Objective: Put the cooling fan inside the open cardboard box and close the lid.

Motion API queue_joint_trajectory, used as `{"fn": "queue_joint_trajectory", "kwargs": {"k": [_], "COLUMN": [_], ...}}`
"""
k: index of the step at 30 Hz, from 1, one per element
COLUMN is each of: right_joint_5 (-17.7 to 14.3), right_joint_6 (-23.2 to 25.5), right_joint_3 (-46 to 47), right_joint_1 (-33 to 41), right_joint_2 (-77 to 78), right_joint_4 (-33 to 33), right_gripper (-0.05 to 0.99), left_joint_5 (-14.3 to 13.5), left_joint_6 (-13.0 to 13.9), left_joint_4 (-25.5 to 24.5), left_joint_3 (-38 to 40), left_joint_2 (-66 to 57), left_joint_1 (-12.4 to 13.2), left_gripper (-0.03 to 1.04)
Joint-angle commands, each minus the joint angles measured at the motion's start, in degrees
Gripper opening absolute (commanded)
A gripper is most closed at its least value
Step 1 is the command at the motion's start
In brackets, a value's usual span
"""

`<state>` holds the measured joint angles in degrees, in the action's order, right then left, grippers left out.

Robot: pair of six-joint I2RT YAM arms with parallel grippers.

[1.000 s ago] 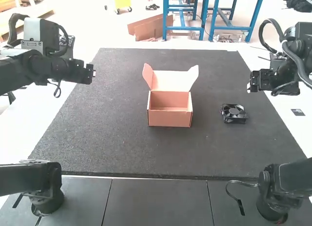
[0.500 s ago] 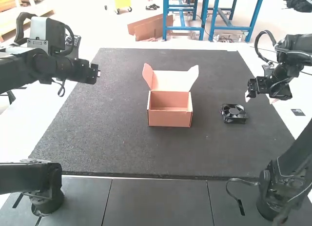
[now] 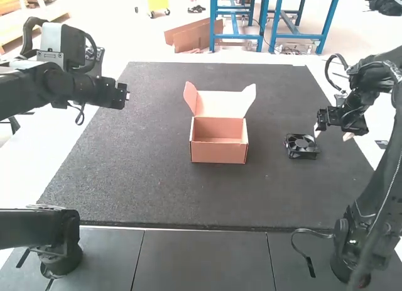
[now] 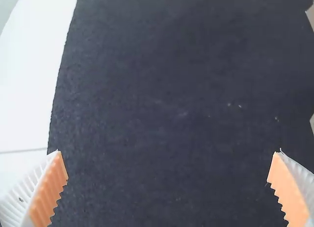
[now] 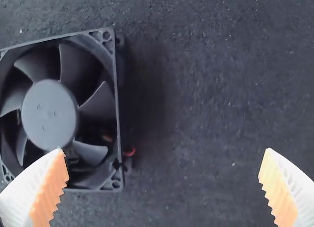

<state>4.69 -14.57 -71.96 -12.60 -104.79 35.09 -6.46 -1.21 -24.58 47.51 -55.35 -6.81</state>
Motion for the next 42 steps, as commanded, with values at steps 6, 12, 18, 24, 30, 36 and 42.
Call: {"fn": "queue_joint_trajectory", "kwargs": {"k": [6,12,18,24,30,36,42], "right_joint_5": [-2.1,-2.1,-2.2,-2.9,-2.4,0.3,2.3], "right_joint_6": [0.3,0.3,0.4,0.5,0.8,1.3,2.5], "right_joint_3": [-2.0,-2.6,-3.1,-3.2,-3.2,-3.2,-3.0], "right_joint_1": [0.6,0.6,0.6,0.6,0.6,1.0,2.4], "right_joint_2": [-4.0,-6.1,-8.5,-10.6,-12.1,-12.1,-11.7], "right_joint_4": [-2.2,-3.7,-4.6,-4.3,-4.1,-3.7,-3.2], "right_gripper": [0.9,0.9,0.9,0.9,0.69,0.18,-0.02], "left_joint_5": [-0.7,-0.7,-0.7,-0.7,-0.7,-0.7,-0.7], "left_joint_6": [-0.6,-0.6,-0.6,-0.6,-0.6,-0.6,-0.6], "left_joint_4": [0.3,0.1,0.7,0.4,0.1,-0.6,-0.9], "left_joint_3": [2.7,2.3,2.4,2.7,2.7,3.3,3.9], "left_joint_2": [0.0,-0.3,-0.4,-0.8,-0.8,-0.8,-0.8], "left_joint_1": [0.0,0.0,-0.1,-0.2,0.0,0.0,-0.1], "left_gripper": [0.97,0.97,0.97,0.97,0.97,0.97,0.97]}}
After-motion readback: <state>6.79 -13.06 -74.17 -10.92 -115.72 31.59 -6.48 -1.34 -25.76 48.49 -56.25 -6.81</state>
